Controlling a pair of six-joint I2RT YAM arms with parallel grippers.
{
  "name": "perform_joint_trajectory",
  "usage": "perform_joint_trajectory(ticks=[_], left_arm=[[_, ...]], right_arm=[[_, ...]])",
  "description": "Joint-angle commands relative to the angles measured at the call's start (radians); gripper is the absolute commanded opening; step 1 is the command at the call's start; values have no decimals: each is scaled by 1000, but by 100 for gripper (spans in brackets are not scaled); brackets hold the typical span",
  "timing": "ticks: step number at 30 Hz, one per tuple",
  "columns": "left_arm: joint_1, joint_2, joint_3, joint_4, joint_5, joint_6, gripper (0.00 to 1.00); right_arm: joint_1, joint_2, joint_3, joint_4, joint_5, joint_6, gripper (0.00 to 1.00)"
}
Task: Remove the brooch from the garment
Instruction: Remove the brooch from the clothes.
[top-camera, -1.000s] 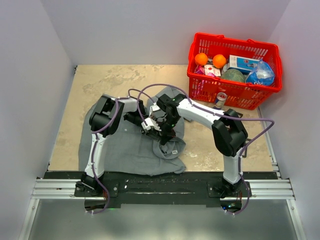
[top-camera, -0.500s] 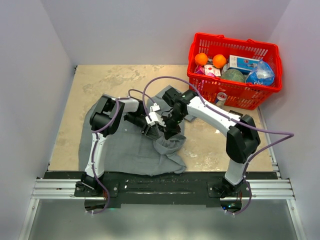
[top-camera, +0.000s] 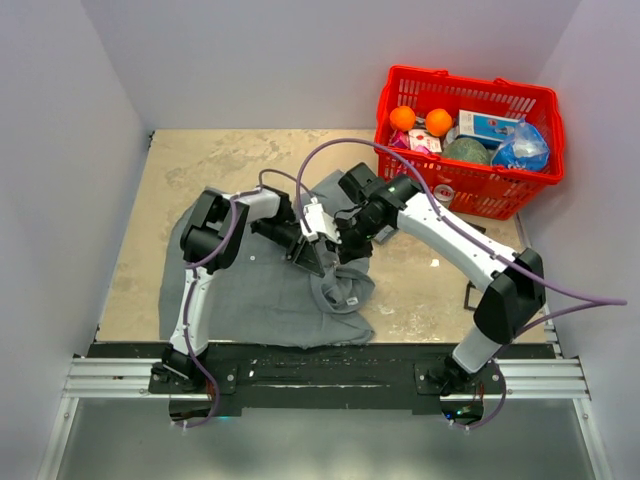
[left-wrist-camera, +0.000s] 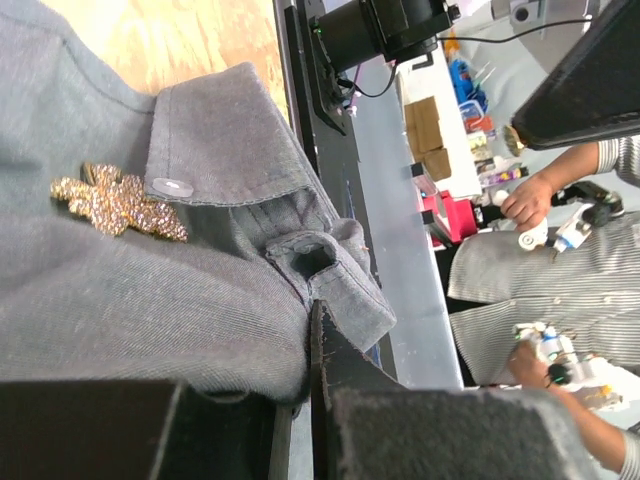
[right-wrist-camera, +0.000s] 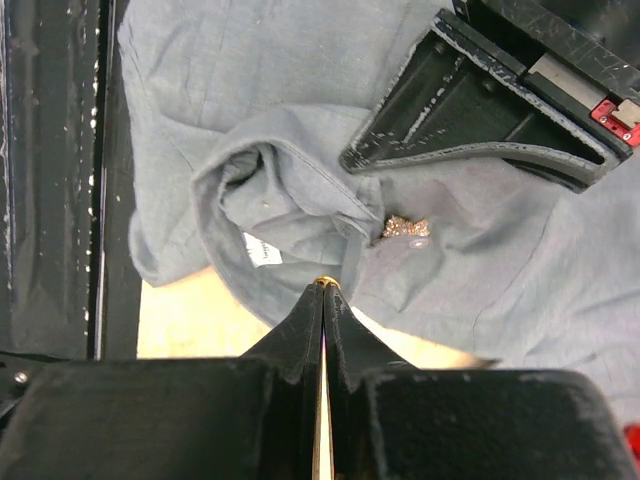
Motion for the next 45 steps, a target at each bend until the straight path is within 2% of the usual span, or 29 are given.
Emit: perform_joint_trajectory(ticks=[1,5,7,8,9,10,11,12,13,15,19,21,24,26,28,31,33,34,36,41,45], left_arm=[[-10,-21,134,-6,25,-29,0],[-26,-39,221,57,-13,-156,0],[-52,-98,211,280,-86,-421,0],[-64,-139,138,422,-149,-571,1],[-85,-261,66,802,-229,-899,22],[-90,-324,-17,986,-387,-1035,34],[-90,-370,-144,1137,-434,-1129,52],[-90,-404,-162,1246,-479,-1215,57],[-92,-402,-130,1234,-558,-1232,59],[-90,-397,-92,1139,-610,-1241,63],[-90,-555,-217,1181,-757,-1205,68],[-92,-651,-256,1156,-792,-1124,70],[-104,-704,-326,1036,-838,-994,71],[-133,-705,-371,978,-845,-940,65],[-164,-699,-421,985,-858,-910,59],[-227,-644,-428,985,-918,-890,42],[-247,-615,-426,980,-956,-869,37],[-248,-607,-423,973,-963,-863,33],[-251,-581,-402,959,-955,-855,33],[-311,-486,-310,990,-940,-863,37],[-357,-383,-71,957,-894,-867,36]], right_arm=[[-46,-67,35,47,37,134,0],[-127,-97,38,84,63,239,0],[-170,-134,23,113,75,273,0],[-181,-146,15,126,83,283,0],[-195,-163,9,138,93,291,0],[-195,-187,-9,152,98,299,0],[-198,-201,-19,158,101,300,0],[-198,-215,-30,163,106,305,0],[-198,-226,-51,172,107,317,0],[-198,-267,-77,183,110,329,0],[-198,-343,-146,199,118,349,0],[-199,-373,-155,207,124,352,0],[-201,-396,-163,230,126,359,0],[-202,-407,-172,258,126,372,0],[-212,-424,-189,294,129,392,0],[-232,-442,-201,319,124,415,0],[-248,-450,-198,318,124,418,0],[-251,-461,-200,316,124,418,0],[-262,-467,-206,322,124,426,0],[-299,-501,-229,341,119,445,0],[-328,-517,-229,325,129,440,0]])
